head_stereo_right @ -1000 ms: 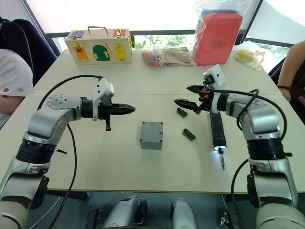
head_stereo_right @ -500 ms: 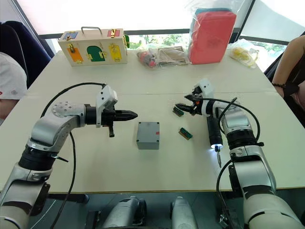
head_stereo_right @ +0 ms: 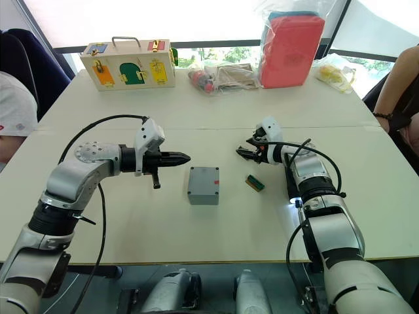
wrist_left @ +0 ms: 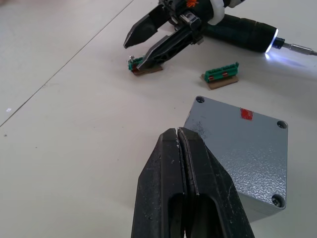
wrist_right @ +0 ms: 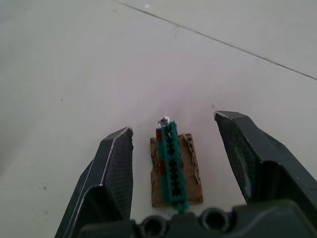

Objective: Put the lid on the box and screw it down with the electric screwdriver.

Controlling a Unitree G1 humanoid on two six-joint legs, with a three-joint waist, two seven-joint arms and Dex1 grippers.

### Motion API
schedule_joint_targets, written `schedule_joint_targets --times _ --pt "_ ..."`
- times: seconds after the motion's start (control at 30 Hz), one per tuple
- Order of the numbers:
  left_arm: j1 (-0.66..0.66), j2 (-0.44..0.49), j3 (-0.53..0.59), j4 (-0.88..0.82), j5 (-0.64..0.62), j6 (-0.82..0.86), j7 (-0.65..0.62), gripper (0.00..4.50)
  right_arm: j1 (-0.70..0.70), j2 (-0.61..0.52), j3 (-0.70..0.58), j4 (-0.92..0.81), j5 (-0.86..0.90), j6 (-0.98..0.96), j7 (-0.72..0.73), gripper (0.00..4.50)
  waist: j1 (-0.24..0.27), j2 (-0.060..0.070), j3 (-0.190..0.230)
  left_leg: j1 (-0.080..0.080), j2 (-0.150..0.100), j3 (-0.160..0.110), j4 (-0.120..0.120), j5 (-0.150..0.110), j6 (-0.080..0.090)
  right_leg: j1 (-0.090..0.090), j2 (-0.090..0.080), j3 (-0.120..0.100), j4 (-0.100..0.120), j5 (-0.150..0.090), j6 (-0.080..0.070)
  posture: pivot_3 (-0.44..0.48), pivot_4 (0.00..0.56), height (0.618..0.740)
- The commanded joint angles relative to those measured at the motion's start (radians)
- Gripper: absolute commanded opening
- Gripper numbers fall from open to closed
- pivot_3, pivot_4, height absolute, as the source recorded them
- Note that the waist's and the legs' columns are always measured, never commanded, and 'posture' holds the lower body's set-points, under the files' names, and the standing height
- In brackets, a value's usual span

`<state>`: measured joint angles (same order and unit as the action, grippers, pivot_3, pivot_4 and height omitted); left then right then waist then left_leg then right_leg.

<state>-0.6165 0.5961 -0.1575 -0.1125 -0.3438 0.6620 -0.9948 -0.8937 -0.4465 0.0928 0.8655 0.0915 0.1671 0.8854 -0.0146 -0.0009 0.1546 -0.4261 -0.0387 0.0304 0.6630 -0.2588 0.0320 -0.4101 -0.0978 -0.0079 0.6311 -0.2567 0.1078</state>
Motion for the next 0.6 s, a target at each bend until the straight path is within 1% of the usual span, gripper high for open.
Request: schedule_joint_targets --times 0.03,0.23,0.33,0.4,0.5,0.53,0.6 --pt "0.002 -0.002 0.004 -0.032 -0.005 -0.009 0.007 0.0 -0.031 0.004 -0.027 0.004 0.002 -0.016 -0.004 2.83 0.0 0.0 0.0 0.0 0.0 0.0 0.0 0.0 0.0 0.0 0.0 0.0 0.0 0.0 0.0 0.0 0.15 0.74" --pt "0.005 -0.002 0.004 -0.033 -0.007 -0.009 0.009 0.0 -0.04 0.005 -0.029 0.016 0.0 -0.02 -0.004 2.83 -0.002 0.0 0.0 0.0 0.0 0.0 0.0 0.0 0.0 0.0 0.0 0.0 0.0 0.0 0.0 0.0 0.15 0.74" --pt "0.006 -0.003 0.002 -0.032 -0.007 -0.01 0.01 0.0 -0.043 0.011 -0.038 0.019 0.011 -0.011 -0.005 2.15 -0.001 0.0 0.0 0.0 0.0 0.0 0.0 0.0 0.0 0.0 0.0 0.0 0.0 0.0 0.0 0.0 0.15 0.74" --pt "0.007 -0.004 0.0 -0.032 -0.008 -0.01 0.01 0.0 -0.045 0.016 -0.043 0.019 0.016 -0.005 -0.005 1.48 -0.001 0.0 0.0 0.0 0.0 0.0 0.0 0.0 0.0 0.0 0.0 0.0 0.0 0.0 0.0 0.0 0.15 0.74" --pt "0.009 -0.002 -0.001 -0.033 -0.008 -0.009 0.01 0.0 -0.039 0.018 -0.035 0.023 -0.005 -0.015 -0.005 0.27 -0.001 0.0 0.0 0.0 0.0 0.0 0.0 0.0 0.0 0.0 0.0 0.0 0.0 0.0 0.0 0.0 0.15 0.74" --pt "0.01 -0.002 -0.001 -0.034 -0.009 -0.008 0.01 0.0 -0.038 0.018 -0.035 0.024 -0.007 -0.016 -0.005 0.11 -0.001 0.0 0.0 0.0 0.0 0.0 0.0 0.0 0.0 0.0 0.0 0.0 0.0 0.0 0.0 0.0 0.15 0.74" --pt "0.01 -0.001 -0.001 -0.034 -0.008 -0.009 0.011 0.0 -0.037 0.019 -0.034 0.024 -0.011 -0.019 -0.004 0.11 -0.001 0.0 0.0 0.0 0.0 0.0 0.0 0.0 0.0 0.0 0.0 0.0 0.0 0.0 0.0 0.0 0.15 0.74"
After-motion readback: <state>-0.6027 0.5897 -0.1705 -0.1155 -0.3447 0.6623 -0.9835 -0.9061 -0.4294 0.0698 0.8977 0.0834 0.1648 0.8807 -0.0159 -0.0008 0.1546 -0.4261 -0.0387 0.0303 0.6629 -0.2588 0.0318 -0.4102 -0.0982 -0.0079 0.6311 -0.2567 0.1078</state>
